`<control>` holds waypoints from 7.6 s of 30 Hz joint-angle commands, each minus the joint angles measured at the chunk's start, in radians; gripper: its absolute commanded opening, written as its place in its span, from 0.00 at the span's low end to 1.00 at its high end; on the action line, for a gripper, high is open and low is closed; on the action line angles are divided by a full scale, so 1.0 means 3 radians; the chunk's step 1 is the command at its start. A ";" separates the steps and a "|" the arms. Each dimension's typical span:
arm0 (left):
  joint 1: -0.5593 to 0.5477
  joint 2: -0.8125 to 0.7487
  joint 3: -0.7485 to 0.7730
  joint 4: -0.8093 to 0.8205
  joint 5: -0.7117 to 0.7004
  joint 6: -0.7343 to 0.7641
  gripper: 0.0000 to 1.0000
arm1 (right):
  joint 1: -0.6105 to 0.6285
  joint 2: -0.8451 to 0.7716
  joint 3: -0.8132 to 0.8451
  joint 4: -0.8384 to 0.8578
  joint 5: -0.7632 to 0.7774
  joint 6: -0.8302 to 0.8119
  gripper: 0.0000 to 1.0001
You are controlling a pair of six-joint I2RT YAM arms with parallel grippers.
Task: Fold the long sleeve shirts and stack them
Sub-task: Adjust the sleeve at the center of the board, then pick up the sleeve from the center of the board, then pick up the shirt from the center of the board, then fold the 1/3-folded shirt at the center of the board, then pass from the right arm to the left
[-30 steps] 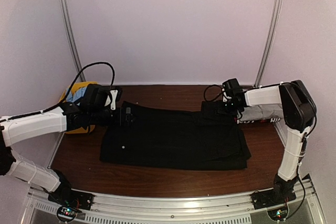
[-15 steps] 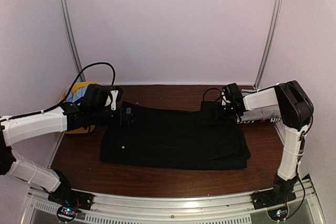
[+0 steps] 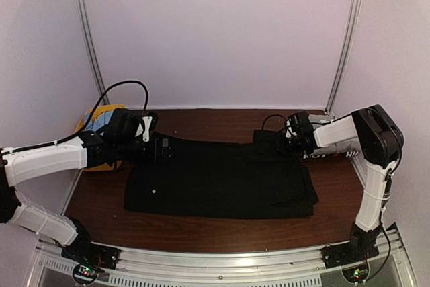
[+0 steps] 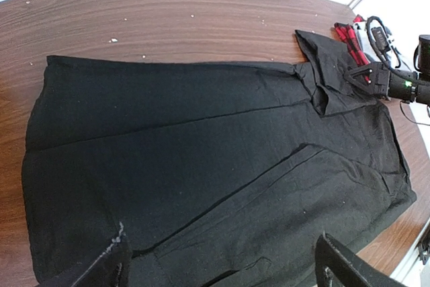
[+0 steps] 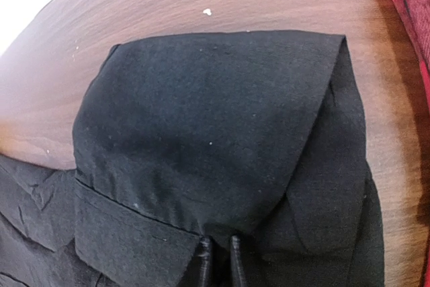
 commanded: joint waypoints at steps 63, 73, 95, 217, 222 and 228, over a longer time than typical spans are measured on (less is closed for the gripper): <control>0.0017 0.0458 0.0007 0.0260 0.0178 0.0100 0.96 | 0.0360 -0.2126 -0.1967 -0.0162 -0.0588 0.0243 0.23; 0.0017 0.0495 0.0011 0.0273 0.0222 0.0103 0.96 | 0.0510 -0.2050 -0.2016 -0.0180 -0.0378 0.0322 0.33; 0.0028 0.0592 0.0078 0.0220 -0.0173 0.0228 0.96 | 0.0694 -0.2302 -0.2108 0.0158 -0.0251 0.0529 0.00; 0.0221 0.1164 0.1680 -0.1033 0.0183 0.2358 0.72 | 0.0683 -0.3128 0.0256 -0.2557 -0.0982 -0.0603 0.00; -0.0108 0.0803 0.1393 -0.0322 0.0386 0.2367 0.72 | 0.0684 -0.2791 0.0132 -0.2081 -0.1483 -0.0495 0.00; -0.0570 0.0512 0.0873 0.0678 0.0614 0.2717 0.74 | 0.0684 -0.2431 0.0007 -0.1498 -0.2054 -0.0190 0.00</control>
